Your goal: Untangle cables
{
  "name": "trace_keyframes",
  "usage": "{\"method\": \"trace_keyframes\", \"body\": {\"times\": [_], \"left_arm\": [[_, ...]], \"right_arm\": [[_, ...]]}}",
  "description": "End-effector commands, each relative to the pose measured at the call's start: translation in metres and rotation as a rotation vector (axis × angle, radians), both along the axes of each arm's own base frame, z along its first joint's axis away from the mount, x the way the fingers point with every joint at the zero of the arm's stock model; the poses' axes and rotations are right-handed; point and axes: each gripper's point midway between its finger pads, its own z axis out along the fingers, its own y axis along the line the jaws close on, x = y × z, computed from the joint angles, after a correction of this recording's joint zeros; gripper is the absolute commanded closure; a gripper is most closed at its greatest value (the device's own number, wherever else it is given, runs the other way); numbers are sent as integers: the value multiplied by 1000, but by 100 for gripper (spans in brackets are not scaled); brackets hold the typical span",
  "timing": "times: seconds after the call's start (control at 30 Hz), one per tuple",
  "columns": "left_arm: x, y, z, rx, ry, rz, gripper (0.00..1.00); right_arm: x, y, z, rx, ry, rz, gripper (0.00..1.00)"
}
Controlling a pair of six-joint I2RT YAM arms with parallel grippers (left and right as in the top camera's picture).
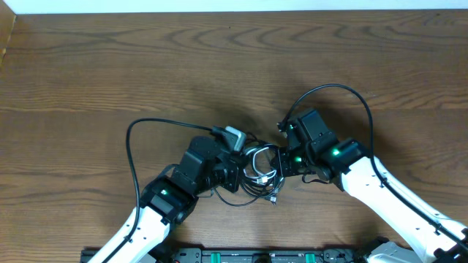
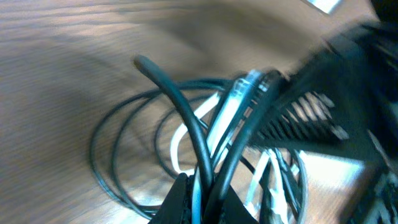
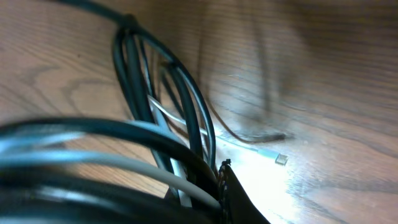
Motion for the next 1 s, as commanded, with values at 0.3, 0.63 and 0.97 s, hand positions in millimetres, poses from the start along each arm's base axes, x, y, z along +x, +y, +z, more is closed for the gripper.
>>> {"method": "trace_keyframes", "body": {"times": [0.3, 0.63, 0.97], "left_arm": [[45, 61, -40, 66, 149, 425, 92], [56, 96, -73, 99, 270, 578, 92], [65, 123, -79, 83, 304, 684, 92]], "right_arm": [[-19, 34, 32, 207, -54, 278, 99], [-25, 24, 85, 288, -225, 318, 99], [-28, -7, 126, 260, -395, 228, 99]]}}
